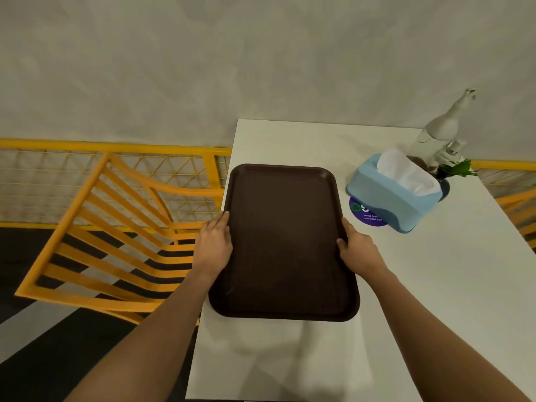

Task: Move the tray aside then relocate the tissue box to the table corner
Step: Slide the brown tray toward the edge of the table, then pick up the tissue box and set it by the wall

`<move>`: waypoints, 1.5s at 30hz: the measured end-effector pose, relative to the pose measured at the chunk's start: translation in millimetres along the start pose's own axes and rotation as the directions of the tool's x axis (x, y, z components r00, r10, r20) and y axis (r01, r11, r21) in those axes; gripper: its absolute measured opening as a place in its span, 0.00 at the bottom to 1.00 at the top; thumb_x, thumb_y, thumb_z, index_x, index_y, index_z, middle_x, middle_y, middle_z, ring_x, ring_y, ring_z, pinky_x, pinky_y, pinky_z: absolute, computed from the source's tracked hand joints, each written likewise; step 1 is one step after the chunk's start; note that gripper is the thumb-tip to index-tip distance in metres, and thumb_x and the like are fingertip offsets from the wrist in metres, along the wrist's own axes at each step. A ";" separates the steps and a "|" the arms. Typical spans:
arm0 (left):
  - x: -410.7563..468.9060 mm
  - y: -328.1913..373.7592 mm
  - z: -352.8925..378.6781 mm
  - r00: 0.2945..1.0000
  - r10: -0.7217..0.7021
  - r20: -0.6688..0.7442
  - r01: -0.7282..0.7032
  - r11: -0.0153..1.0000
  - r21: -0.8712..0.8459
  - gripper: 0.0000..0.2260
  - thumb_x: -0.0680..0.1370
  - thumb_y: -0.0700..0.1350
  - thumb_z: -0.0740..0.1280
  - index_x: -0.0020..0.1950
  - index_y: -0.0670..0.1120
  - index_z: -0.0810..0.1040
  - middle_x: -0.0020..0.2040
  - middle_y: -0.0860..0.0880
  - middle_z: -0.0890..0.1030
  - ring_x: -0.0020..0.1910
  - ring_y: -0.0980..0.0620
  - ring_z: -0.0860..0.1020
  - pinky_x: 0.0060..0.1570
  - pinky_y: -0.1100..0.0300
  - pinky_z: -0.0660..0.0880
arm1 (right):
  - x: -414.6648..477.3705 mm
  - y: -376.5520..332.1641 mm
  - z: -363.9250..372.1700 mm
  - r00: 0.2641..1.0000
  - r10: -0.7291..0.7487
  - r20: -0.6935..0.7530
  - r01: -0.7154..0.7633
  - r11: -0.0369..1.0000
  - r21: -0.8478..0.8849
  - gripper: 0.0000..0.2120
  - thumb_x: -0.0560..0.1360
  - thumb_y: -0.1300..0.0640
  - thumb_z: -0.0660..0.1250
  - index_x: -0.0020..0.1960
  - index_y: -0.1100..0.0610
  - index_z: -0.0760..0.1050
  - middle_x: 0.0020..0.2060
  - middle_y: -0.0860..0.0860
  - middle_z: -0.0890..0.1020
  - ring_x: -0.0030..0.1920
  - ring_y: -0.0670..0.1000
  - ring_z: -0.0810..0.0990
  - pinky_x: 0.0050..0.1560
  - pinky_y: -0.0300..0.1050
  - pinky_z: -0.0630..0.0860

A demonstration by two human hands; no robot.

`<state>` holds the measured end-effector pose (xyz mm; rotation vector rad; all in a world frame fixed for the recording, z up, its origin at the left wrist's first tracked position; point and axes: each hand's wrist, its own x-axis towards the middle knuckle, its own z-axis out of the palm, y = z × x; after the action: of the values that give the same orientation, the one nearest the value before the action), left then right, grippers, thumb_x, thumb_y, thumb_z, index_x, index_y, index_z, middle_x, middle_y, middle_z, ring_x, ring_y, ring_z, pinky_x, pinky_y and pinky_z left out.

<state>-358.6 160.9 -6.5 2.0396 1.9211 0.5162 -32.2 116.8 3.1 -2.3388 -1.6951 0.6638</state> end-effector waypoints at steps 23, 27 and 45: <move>0.9 4.6 -1.8 1.000 -0.010 0.028 0.011 0.999 -0.036 0.24 0.83 0.50 0.60 0.79 0.45 0.65 0.74 0.40 0.70 0.73 0.39 0.68 0.71 0.44 0.67 | -9.5 15.3 -16.0 0.999 0.013 -0.041 -0.009 0.995 0.097 0.28 0.84 0.44 0.59 0.81 0.51 0.58 0.72 0.56 0.74 0.67 0.59 0.76 0.66 0.58 0.74; -2.4 31.6 -5.5 0.997 0.070 -0.031 -0.073 0.991 -0.116 0.23 0.82 0.52 0.62 0.77 0.47 0.68 0.75 0.43 0.69 0.73 0.41 0.68 0.71 0.44 0.68 | -29.3 33.7 -34.3 0.968 0.016 -0.252 0.024 0.988 0.154 0.21 0.81 0.44 0.65 0.71 0.51 0.73 0.63 0.51 0.80 0.57 0.51 0.80 0.56 0.49 0.78; 66.9 261.9 60.7 0.924 0.354 0.146 -0.272 0.875 -0.400 0.45 0.69 0.60 0.76 0.80 0.51 0.58 0.76 0.52 0.63 0.75 0.52 0.64 0.65 0.60 0.63 | 23.0 135.1 -108.7 0.918 0.105 -0.383 0.043 0.933 0.357 0.60 0.64 0.27 0.73 0.82 0.46 0.43 0.81 0.46 0.53 0.79 0.54 0.54 0.74 0.55 0.59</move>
<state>-94.5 211.9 59.9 2.0569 1.2558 0.6486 138.3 105.5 40.4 -2.0673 -1.2408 0.4194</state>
